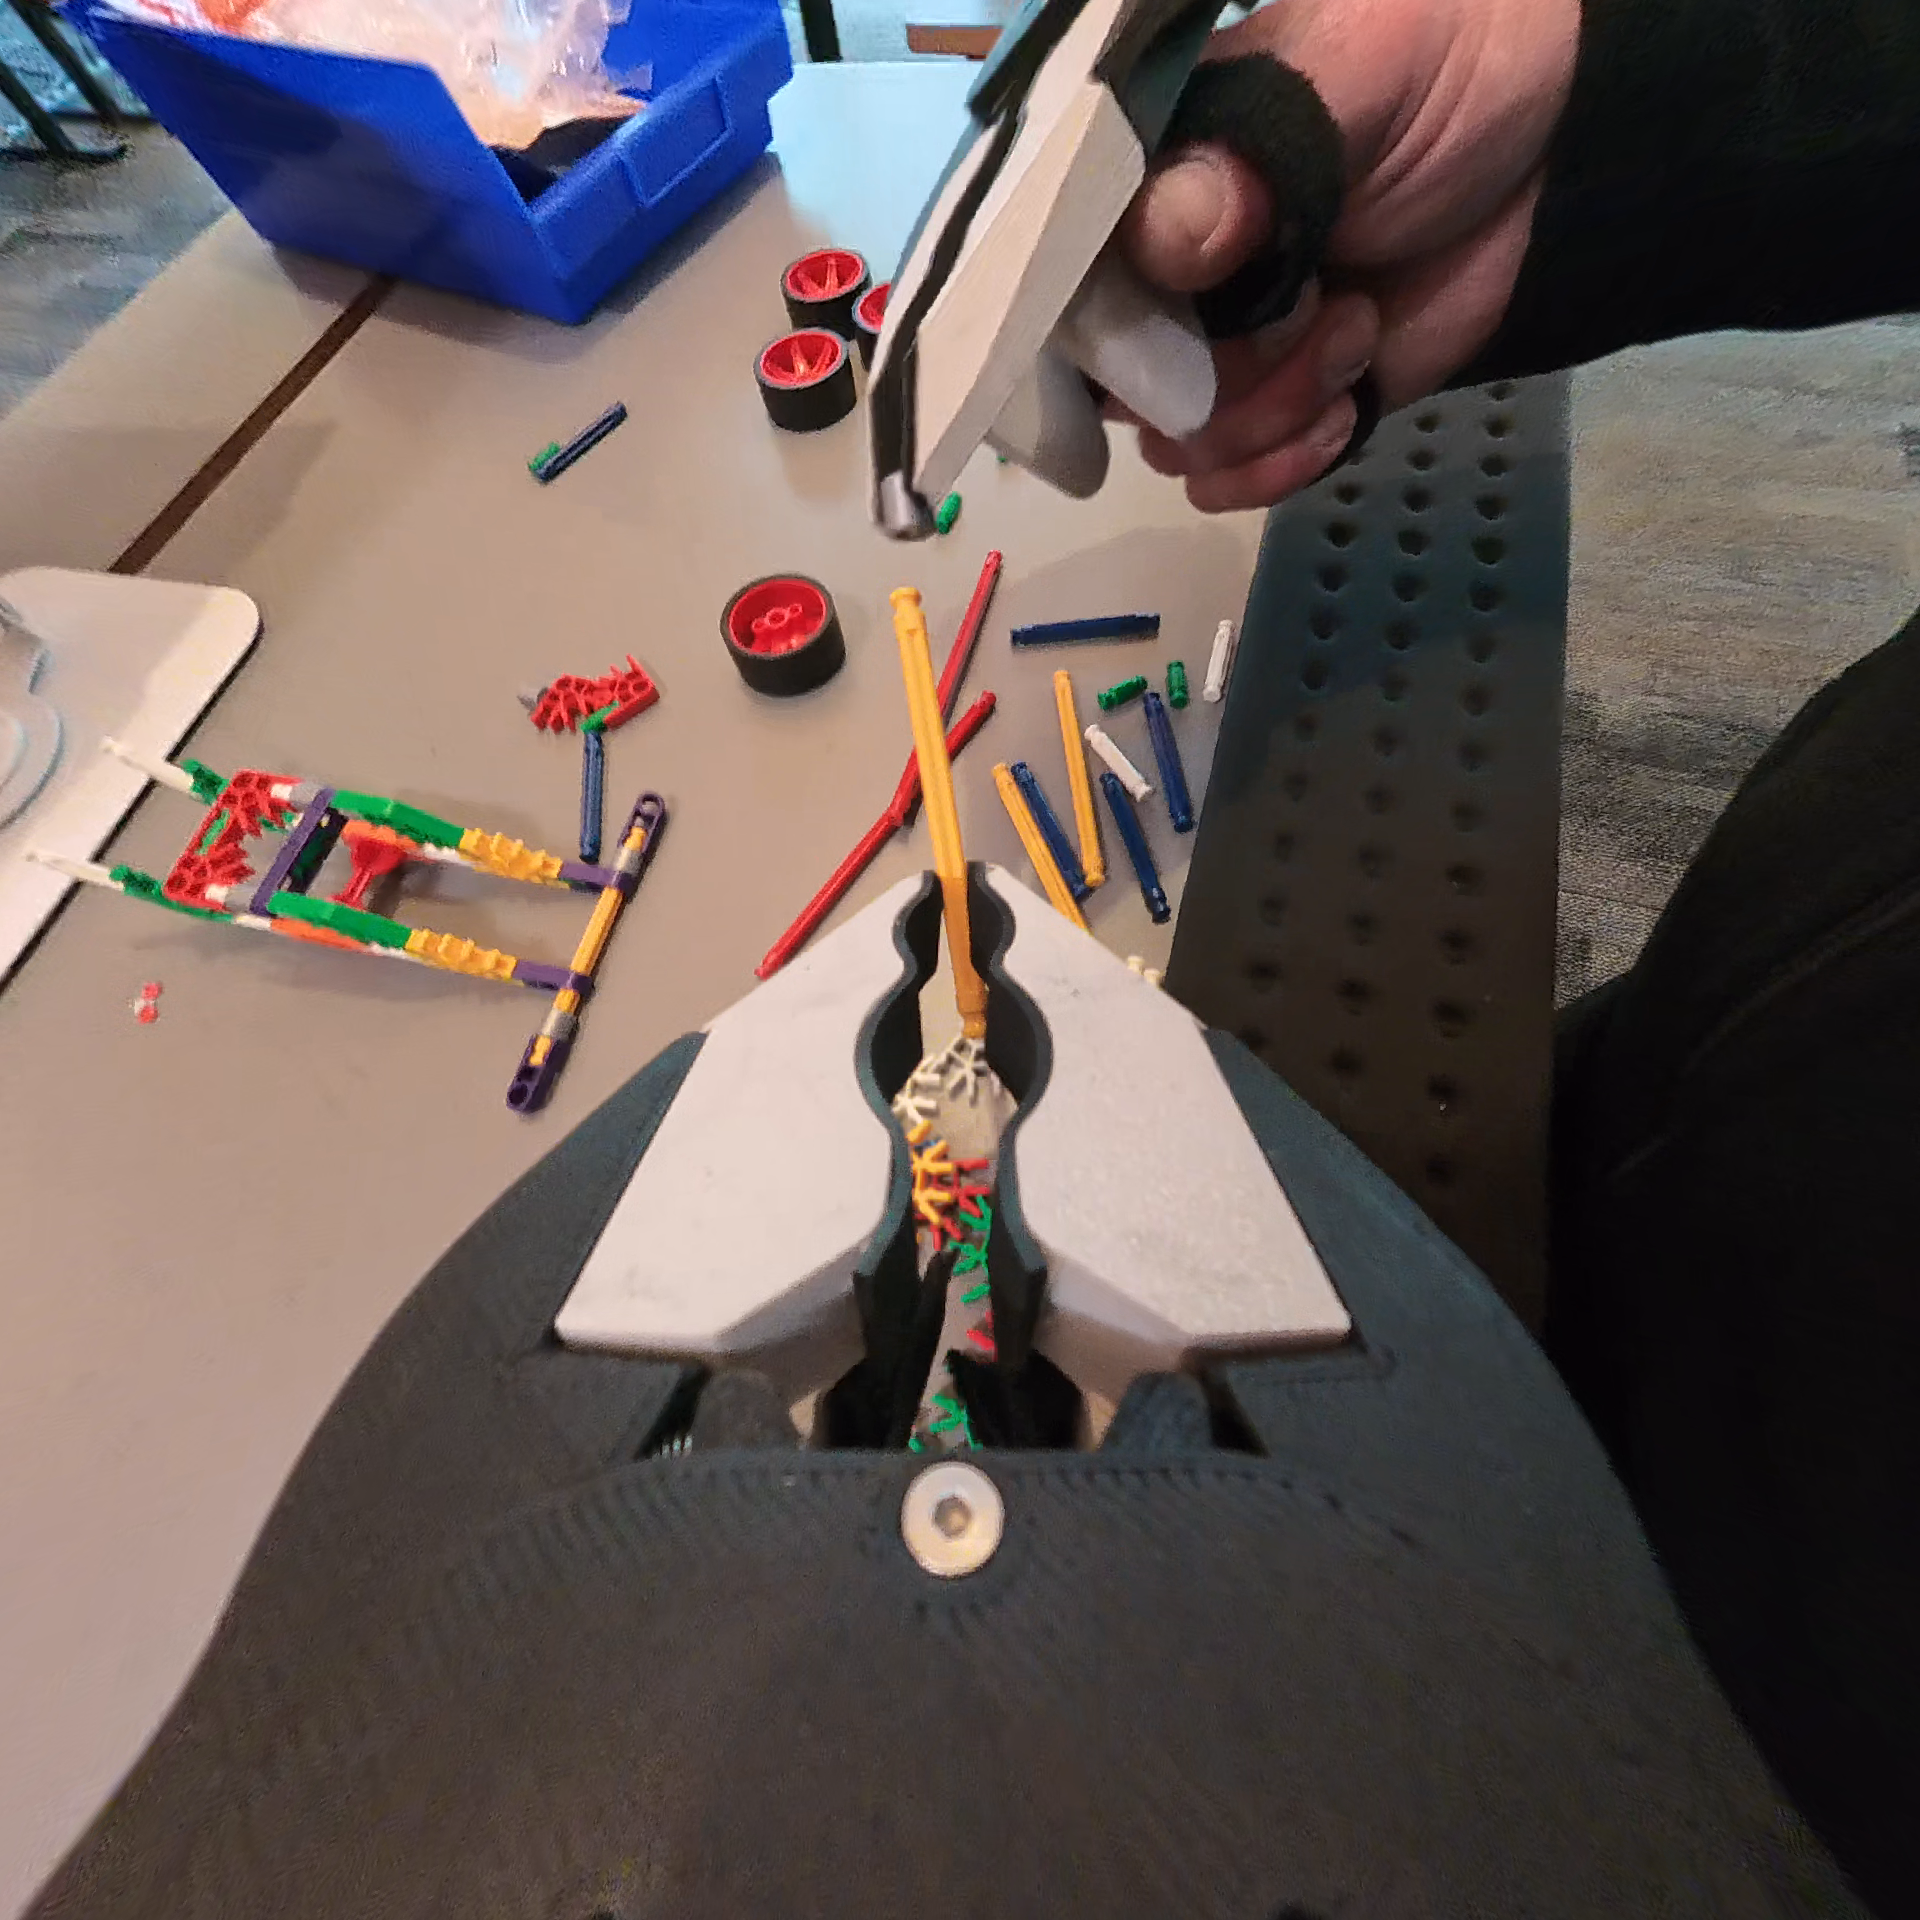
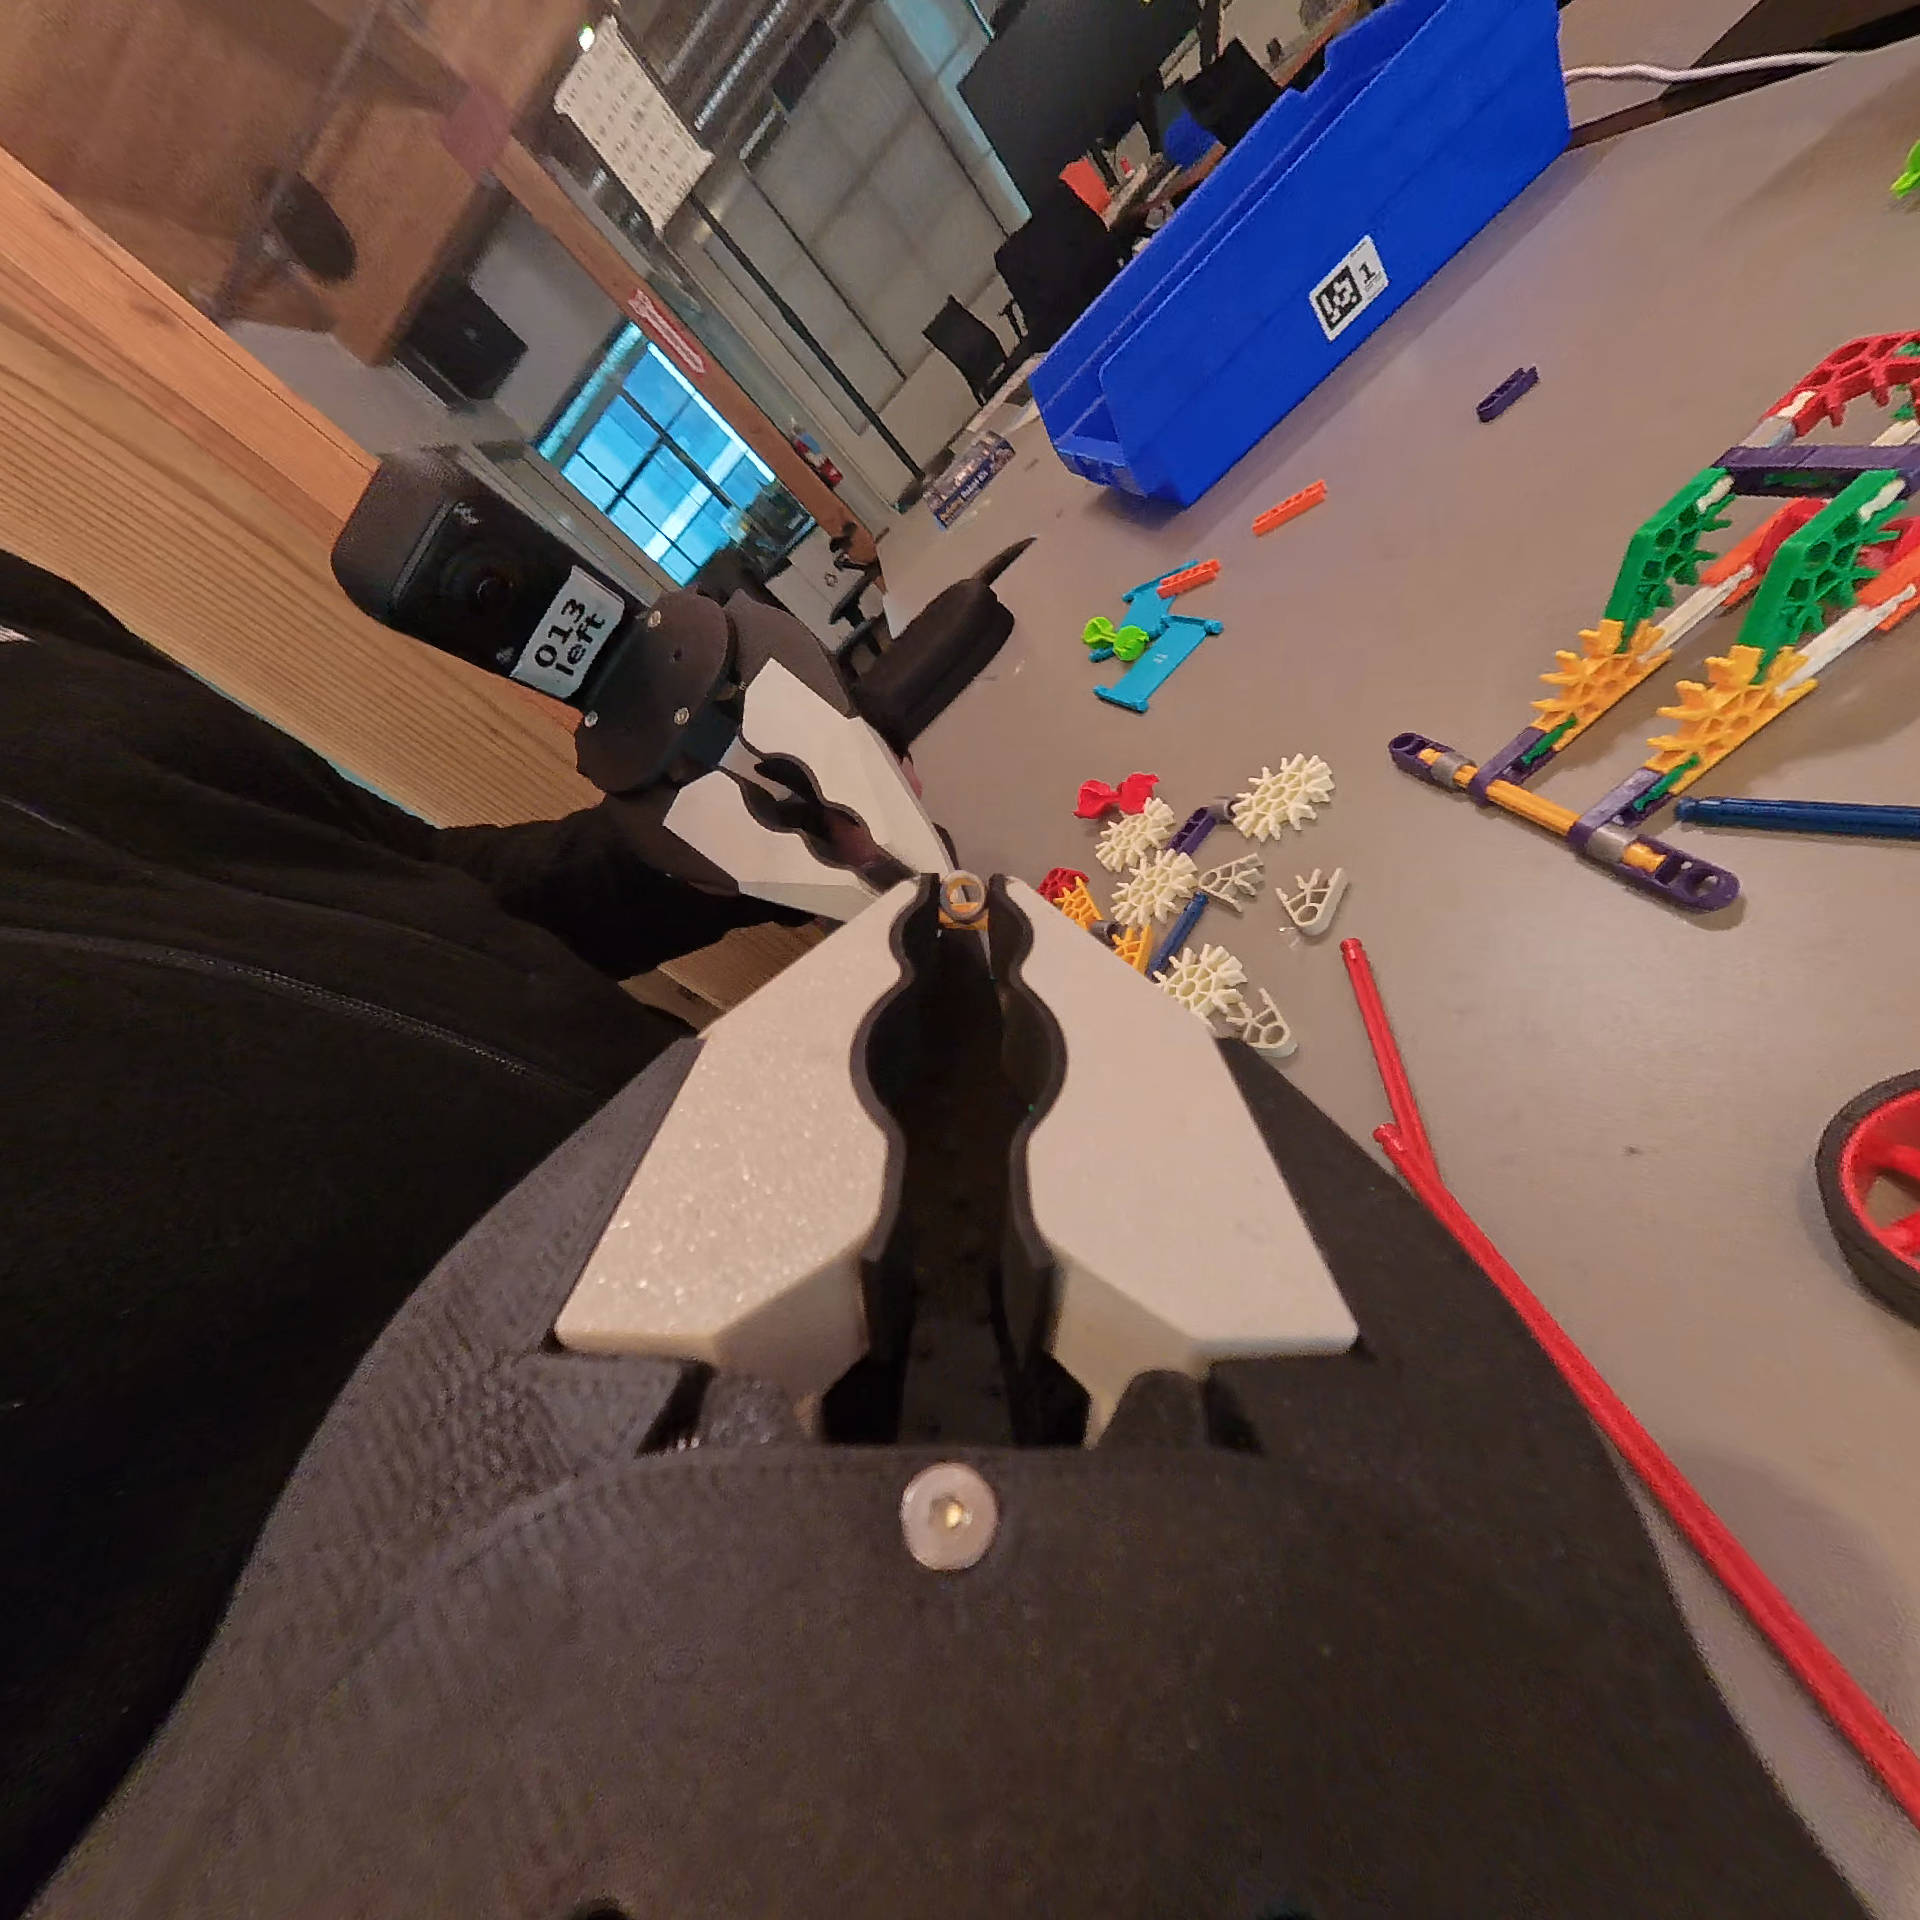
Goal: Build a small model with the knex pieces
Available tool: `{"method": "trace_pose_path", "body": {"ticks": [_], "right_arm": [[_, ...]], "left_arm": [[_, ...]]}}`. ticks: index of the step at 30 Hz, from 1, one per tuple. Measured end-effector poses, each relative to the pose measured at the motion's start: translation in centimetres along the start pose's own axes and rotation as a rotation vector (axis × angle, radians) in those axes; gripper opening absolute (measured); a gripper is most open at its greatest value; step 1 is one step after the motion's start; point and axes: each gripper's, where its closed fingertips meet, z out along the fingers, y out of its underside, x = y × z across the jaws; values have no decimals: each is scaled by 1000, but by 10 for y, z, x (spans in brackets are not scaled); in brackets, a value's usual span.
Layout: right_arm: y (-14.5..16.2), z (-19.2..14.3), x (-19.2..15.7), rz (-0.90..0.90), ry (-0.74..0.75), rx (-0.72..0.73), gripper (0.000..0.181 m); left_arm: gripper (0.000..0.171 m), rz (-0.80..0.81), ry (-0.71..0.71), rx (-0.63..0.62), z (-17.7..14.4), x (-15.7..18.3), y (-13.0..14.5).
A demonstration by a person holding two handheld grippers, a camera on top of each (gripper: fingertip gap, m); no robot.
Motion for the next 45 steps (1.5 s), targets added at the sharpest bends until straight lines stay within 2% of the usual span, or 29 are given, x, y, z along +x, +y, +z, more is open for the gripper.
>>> {"method": "trace_pose_path", "body": {"ticks": [12,25,26,27,28,29,31,32,36,38,42,45], "right_arm": [[4,-13,-1,92,-93,6,6],[6,-17,-1,199,-148,51,7],[6,-18,1,216,-152,61,9],[5,-20,3,230,-152,70,21],[5,-23,8,235,-125,70,36],[5,-26,14,226,-94,70,41],[2,-37,26,171,-18,69,41],[2,-44,40,120,74,46,45],[7,-67,91,-130,399,-140,47],[6,-69,99,-215,453,-210,45],[-3,-59,94,-439,513,-292,34],[-1,-50,89,-395,452,-299,34]], "left_arm": [[1,66,-18,20,8,4,-20],[1,53,-8,73,28,7,-41],[1,44,-4,74,30,6,-42],[1,40,0,75,31,6,-43],[1,39,-3,75,33,4,-43],[1,33,-2,69,35,2,-41],[1,13,-7,66,38,-3,-38],[1,-1,-12,63,39,-7,-35],[1,-78,-7,27,47,-21,-18],[1,-98,2,-16,54,-27,-11],[1,-78,28,-103,70,-36,-7],[1,-45,49,-97,78,-40,-17]]}}
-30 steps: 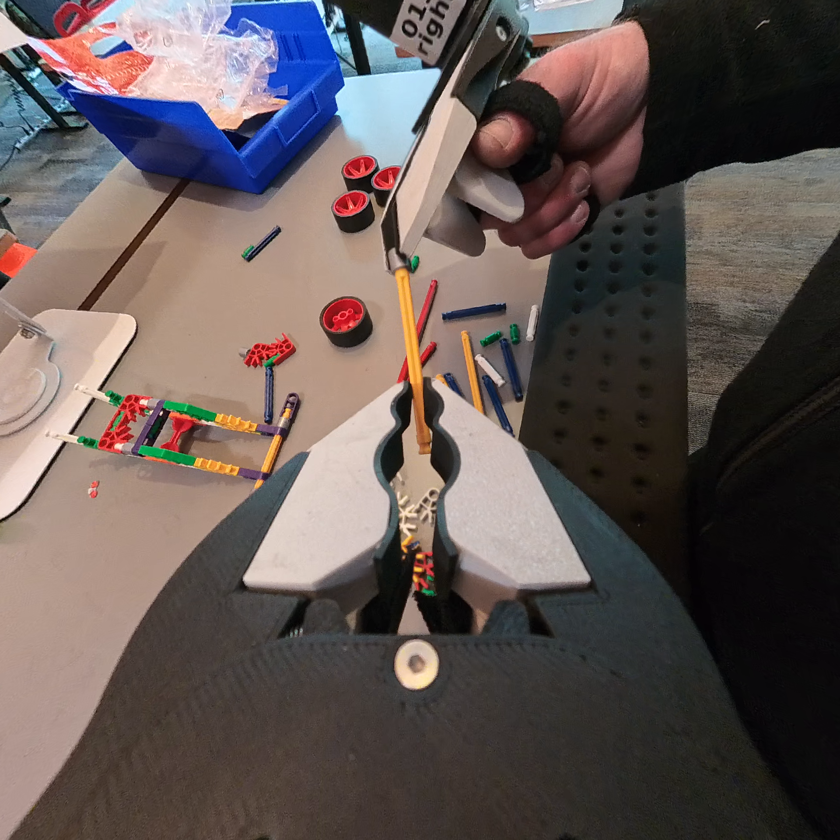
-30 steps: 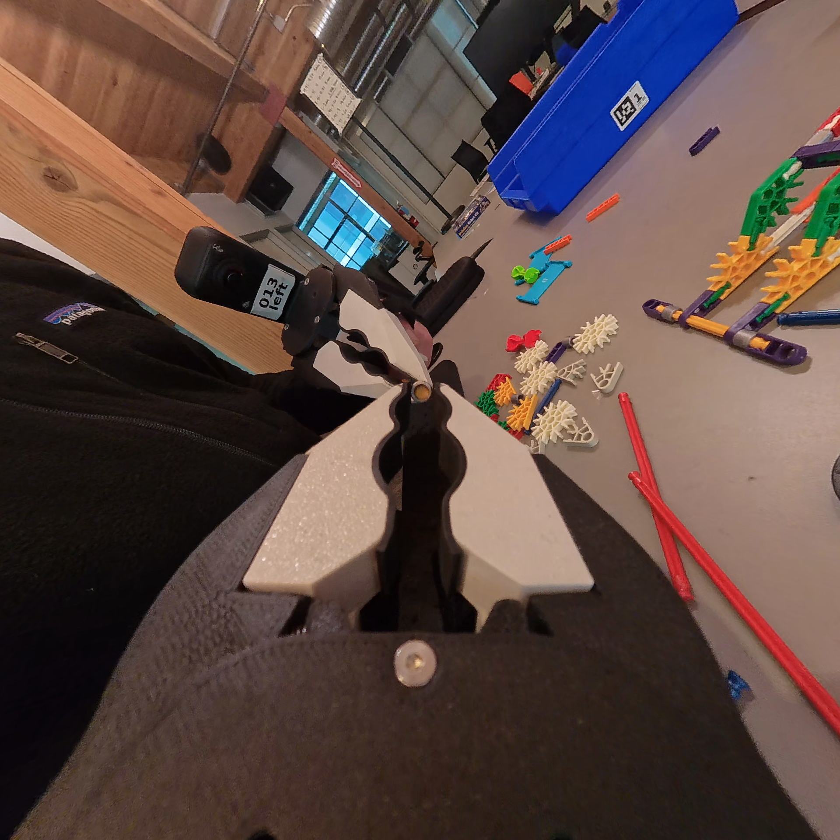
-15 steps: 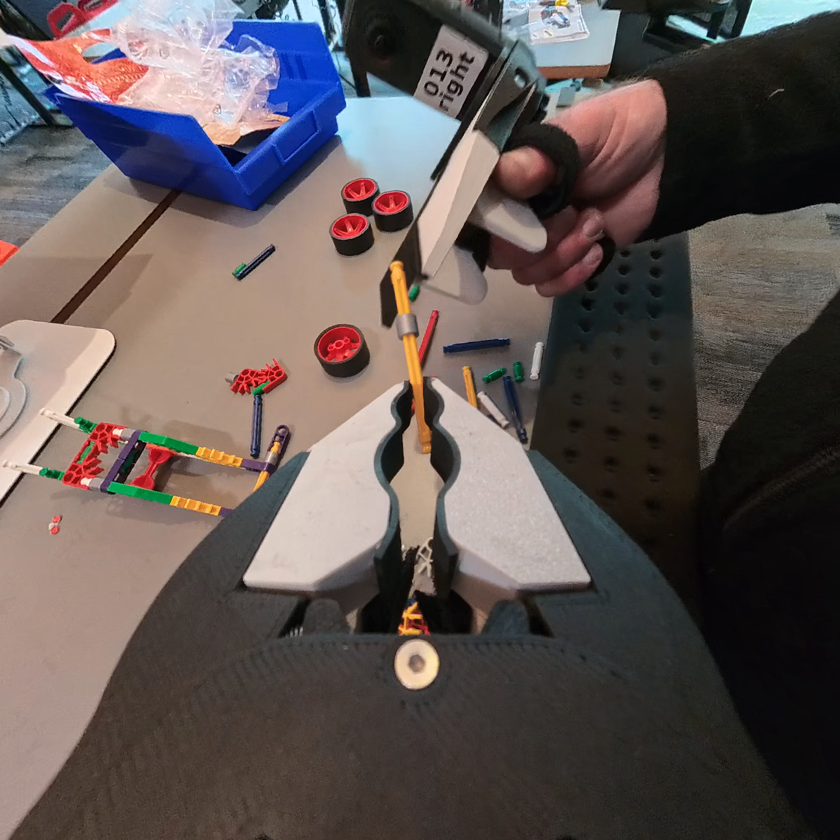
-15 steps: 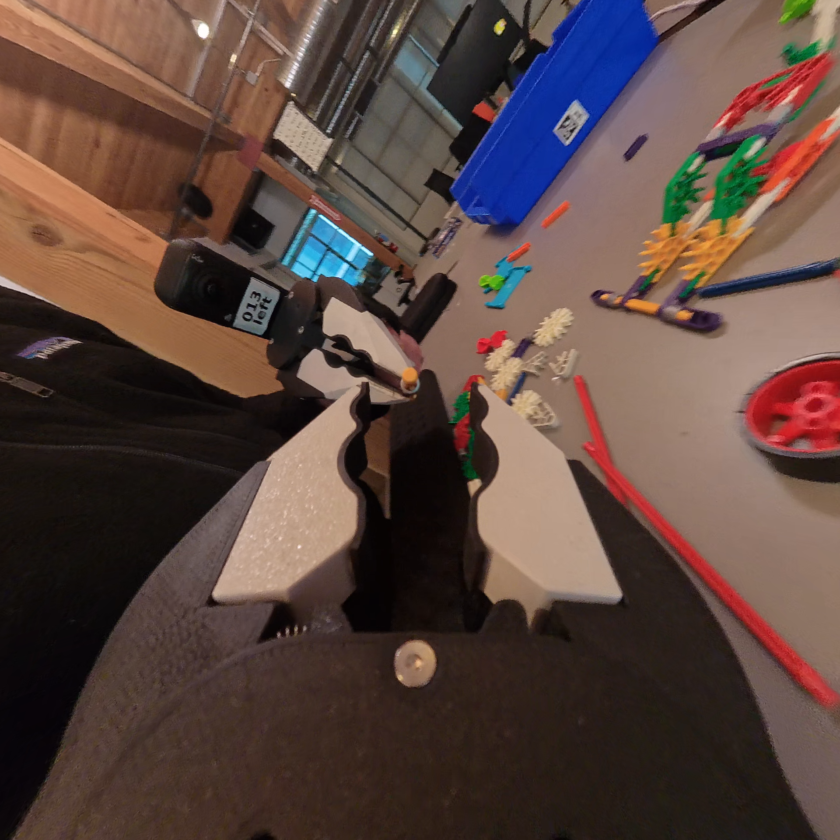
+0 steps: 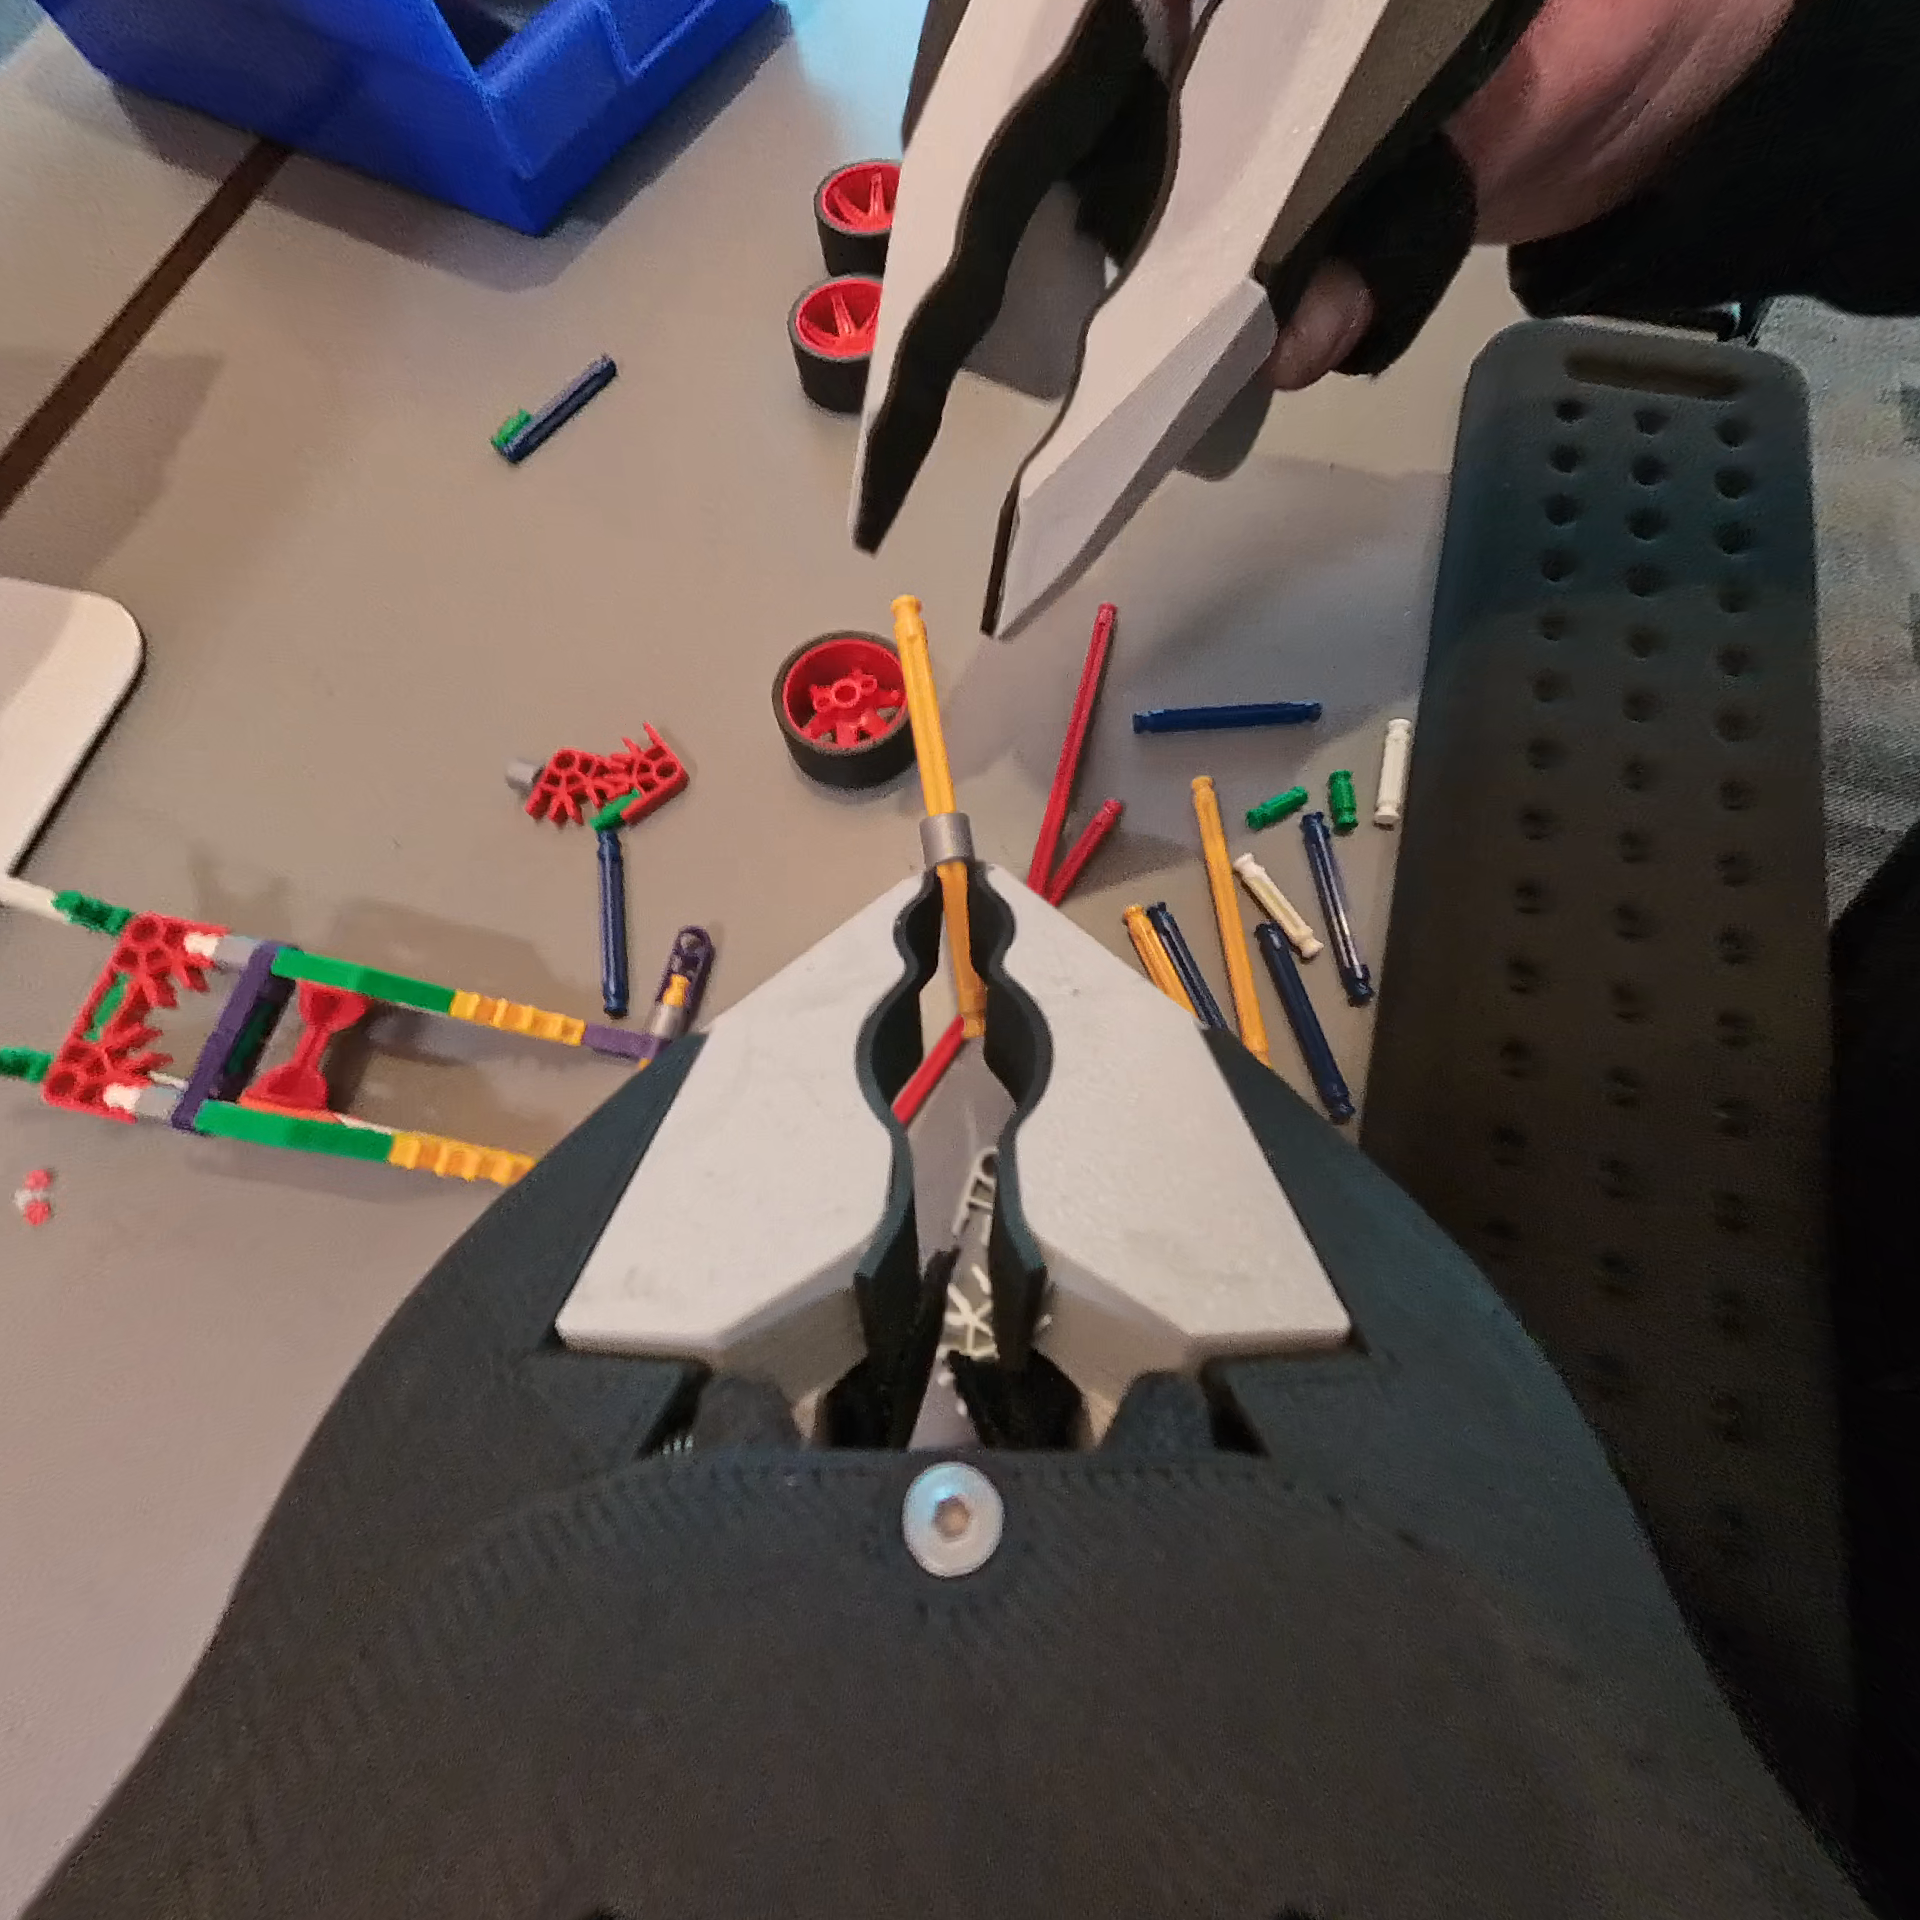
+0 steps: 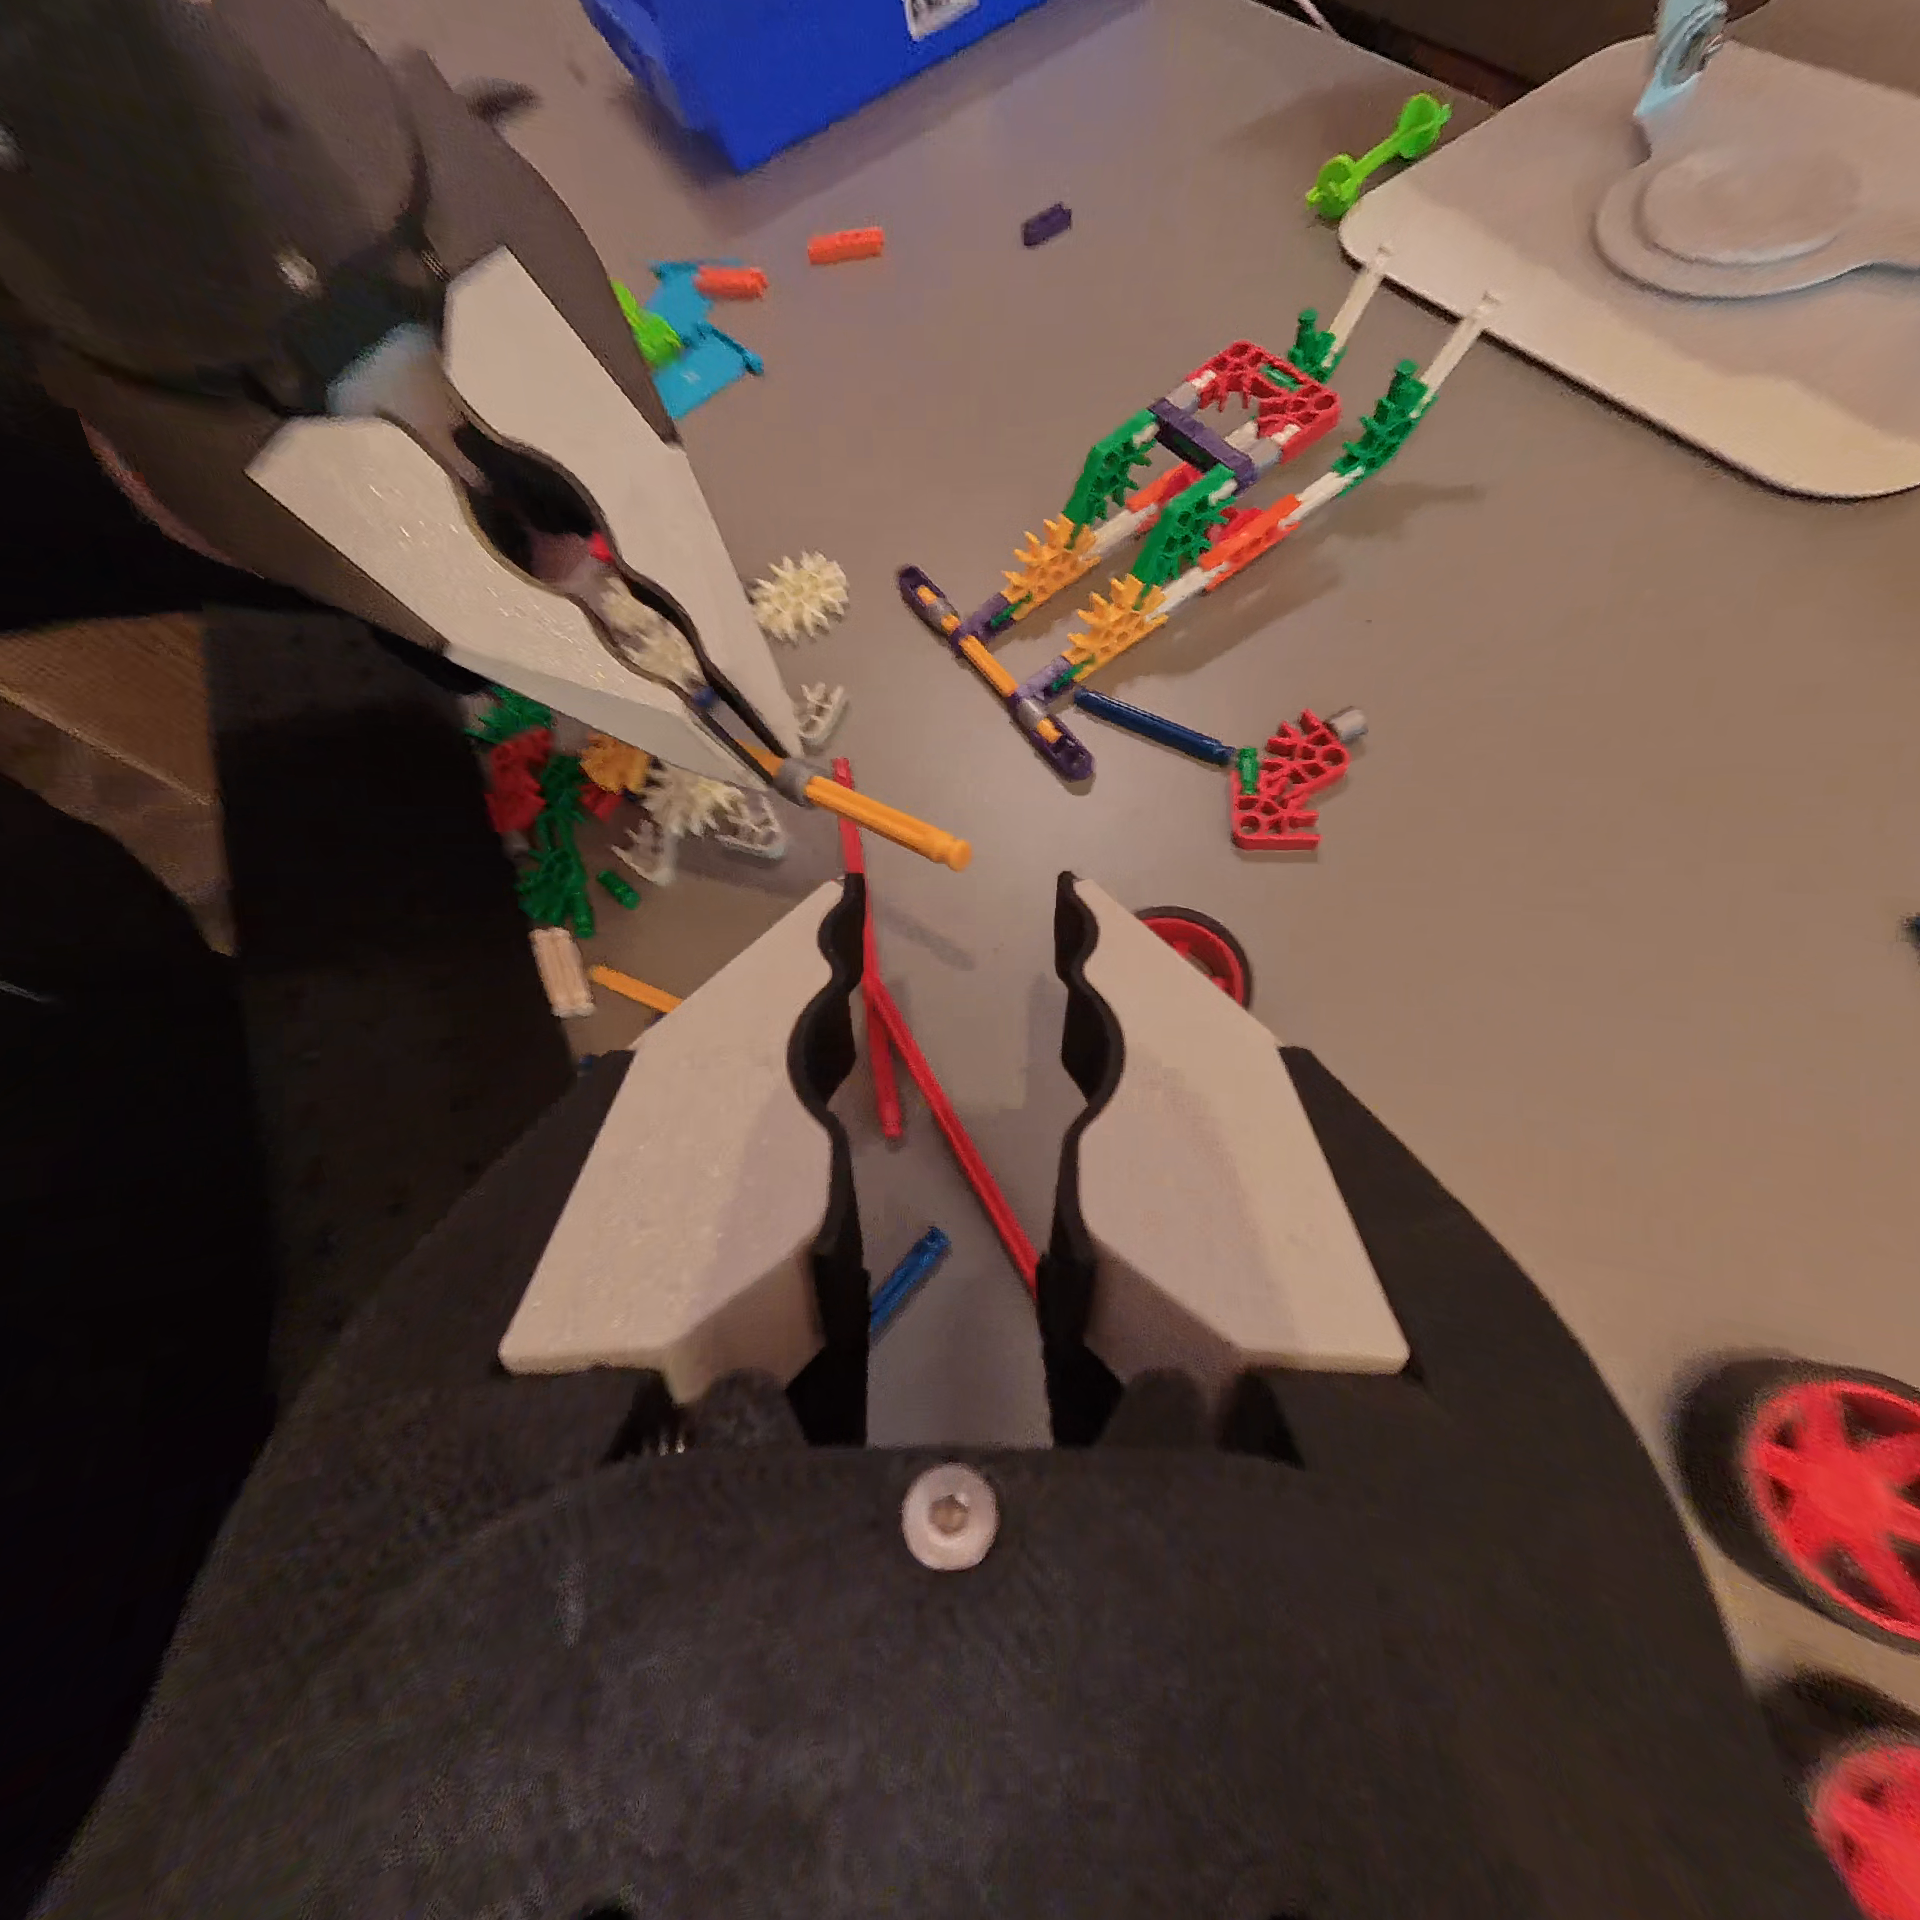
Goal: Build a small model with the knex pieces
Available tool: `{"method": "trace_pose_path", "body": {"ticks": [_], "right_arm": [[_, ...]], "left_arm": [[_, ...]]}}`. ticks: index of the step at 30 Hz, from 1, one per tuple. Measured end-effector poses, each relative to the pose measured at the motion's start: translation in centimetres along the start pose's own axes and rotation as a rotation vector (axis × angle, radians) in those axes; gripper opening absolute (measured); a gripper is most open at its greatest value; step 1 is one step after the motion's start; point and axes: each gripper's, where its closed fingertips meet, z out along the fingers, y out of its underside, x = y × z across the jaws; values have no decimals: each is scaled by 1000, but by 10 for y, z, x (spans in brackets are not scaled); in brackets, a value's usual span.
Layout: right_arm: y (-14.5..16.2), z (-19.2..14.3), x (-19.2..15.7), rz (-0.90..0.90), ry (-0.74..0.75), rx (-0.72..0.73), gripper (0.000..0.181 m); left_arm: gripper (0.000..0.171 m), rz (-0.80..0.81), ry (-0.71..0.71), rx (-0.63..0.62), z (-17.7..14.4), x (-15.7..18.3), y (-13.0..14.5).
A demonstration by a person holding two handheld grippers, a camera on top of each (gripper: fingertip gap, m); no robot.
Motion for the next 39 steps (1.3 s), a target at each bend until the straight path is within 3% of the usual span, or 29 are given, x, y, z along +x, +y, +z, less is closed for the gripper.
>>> {"method": "trace_pose_path", "body": {"ticks": [3,10,13,16,19,25,29,32,35,39], "right_arm": [[-5,-8,3,55,-45,75,32],[-2,-6,-4,-462,168,-65,17],[11,6,2,-609,217,-172,4],[13,7,6,-664,247,-189,0],[9,5,6,-608,217,-142,0],[-7,-1,9,-304,75,72,0],[1,5,13,-262,47,44,0],[9,8,14,-218,50,-21,0],[15,10,9,-144,59,-49,0],[30,11,2,-77,58,-48,0]], "left_arm": [[1,36,27,-19,7,-1,-7],[1,47,125,-134,22,2,-12],[1,9,158,-149,27,2,-18],[1,-15,181,-156,28,-2,-21],[2,-22,166,-101,25,-10,-31],[0,-119,224,79,12,-17,-49],[0,-173,202,82,17,-25,-36],[0,-179,189,18,20,-28,-17],[9,-79,143,-79,27,-27,3],[17,290,102,-180,45,-22,15]]}}
